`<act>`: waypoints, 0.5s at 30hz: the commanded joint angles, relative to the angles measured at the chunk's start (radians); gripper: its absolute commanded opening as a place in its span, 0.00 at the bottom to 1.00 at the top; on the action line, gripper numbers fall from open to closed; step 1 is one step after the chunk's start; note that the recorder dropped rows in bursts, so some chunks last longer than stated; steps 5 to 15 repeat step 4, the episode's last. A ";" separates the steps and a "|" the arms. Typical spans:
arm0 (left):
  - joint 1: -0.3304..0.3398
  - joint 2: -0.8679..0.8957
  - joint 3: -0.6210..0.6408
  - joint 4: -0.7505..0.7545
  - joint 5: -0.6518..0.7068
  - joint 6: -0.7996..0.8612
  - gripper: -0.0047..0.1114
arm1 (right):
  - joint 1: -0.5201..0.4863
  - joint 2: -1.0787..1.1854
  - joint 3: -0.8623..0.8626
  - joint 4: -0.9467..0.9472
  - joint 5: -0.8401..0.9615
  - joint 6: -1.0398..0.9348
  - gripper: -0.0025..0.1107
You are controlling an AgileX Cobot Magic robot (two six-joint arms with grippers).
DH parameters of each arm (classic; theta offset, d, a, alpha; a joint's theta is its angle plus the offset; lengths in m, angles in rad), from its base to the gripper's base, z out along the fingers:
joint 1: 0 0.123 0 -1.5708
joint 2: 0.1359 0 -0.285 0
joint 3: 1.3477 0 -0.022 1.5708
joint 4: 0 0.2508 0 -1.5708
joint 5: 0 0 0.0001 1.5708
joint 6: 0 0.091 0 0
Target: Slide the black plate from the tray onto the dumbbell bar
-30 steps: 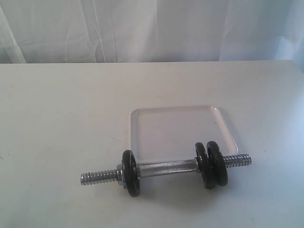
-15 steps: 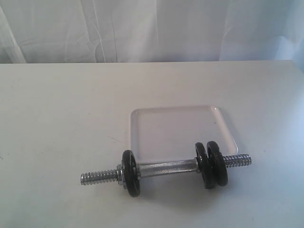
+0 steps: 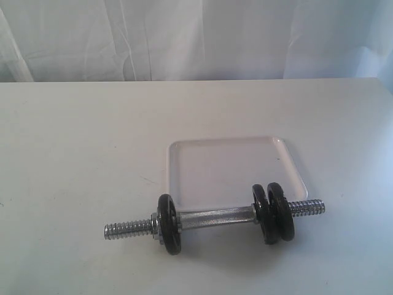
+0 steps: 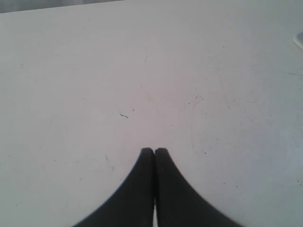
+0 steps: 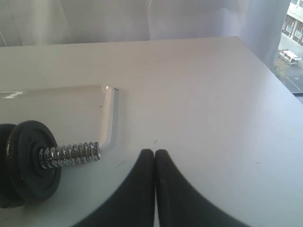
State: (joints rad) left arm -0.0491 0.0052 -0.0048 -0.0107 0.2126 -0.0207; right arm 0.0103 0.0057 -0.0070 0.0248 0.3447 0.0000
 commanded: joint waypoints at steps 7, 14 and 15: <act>-0.009 -0.005 0.005 -0.015 -0.001 -0.003 0.04 | -0.005 -0.006 0.007 0.002 -0.003 0.000 0.02; -0.009 -0.005 0.005 -0.015 -0.001 -0.003 0.04 | -0.005 -0.006 0.007 0.002 -0.003 0.000 0.02; -0.009 -0.005 0.005 -0.015 -0.001 -0.003 0.04 | -0.005 -0.006 0.007 0.002 -0.003 0.000 0.02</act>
